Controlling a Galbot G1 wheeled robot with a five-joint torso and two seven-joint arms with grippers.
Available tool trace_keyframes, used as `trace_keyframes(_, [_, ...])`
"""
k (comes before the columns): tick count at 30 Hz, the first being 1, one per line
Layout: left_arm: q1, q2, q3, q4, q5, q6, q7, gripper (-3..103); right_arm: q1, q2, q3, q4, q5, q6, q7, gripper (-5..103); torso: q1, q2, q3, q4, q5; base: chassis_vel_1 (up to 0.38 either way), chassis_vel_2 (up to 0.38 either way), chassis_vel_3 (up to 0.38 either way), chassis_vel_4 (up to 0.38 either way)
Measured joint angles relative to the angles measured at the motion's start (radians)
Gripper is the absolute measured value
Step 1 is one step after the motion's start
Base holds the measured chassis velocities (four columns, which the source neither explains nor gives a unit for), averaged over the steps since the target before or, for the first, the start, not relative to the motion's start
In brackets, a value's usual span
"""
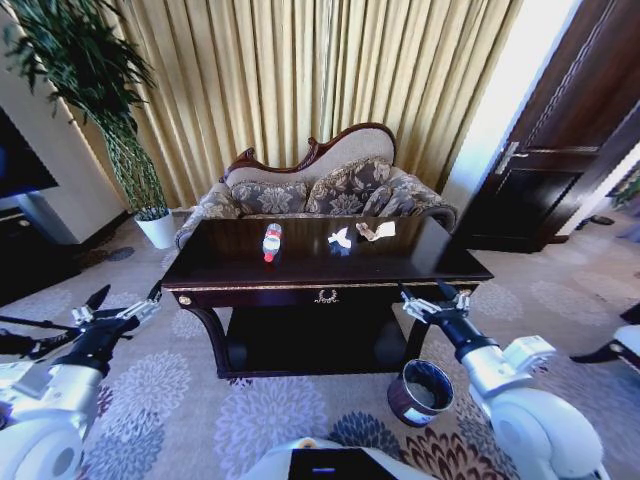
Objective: Move to the front of the table and place the trash on the table into the trash bin.
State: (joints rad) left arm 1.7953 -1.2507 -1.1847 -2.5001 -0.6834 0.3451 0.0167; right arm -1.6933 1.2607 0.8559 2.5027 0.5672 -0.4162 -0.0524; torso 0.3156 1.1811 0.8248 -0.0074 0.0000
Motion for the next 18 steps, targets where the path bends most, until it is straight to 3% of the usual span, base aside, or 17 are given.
trace_keyframes(11, [0.004, 0.004, 0.0, 0.0, 0.002, 0.0, 0.002, 100, 0.027, 0.013, -0.001, -0.032, -0.005, 0.012, -0.007, 100, 0.0, 0.0, 0.0, 0.0, 0.0, -0.025, 0.019, 0.023, -0.024])
trace_keyframes(18, [0.006, 0.002, 0.003, 0.0, 0.003, 0.0, 0.002, 100, 0.029, 0.011, 0.004, -0.044, -0.026, 0.037, -0.007, 100, 0.0, 0.0, 0.0, 0.0001, -0.0001, -0.159, 0.169, 0.161, -0.153])
